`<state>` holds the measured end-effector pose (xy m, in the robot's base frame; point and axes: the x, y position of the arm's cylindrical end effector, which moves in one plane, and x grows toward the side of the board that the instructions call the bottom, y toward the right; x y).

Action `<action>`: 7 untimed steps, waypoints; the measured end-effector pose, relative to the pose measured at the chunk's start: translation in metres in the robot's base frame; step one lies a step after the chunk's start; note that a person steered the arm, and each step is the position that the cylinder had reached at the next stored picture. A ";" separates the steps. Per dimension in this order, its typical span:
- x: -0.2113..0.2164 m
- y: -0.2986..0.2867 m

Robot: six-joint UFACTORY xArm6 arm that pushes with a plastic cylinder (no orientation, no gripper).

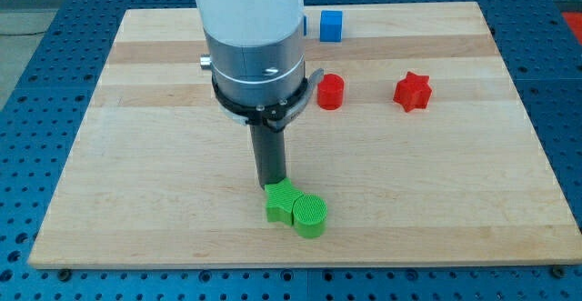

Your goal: Push blue cube diagonally above green star

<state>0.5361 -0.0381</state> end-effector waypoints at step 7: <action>-0.322 0.168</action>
<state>0.2139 0.1303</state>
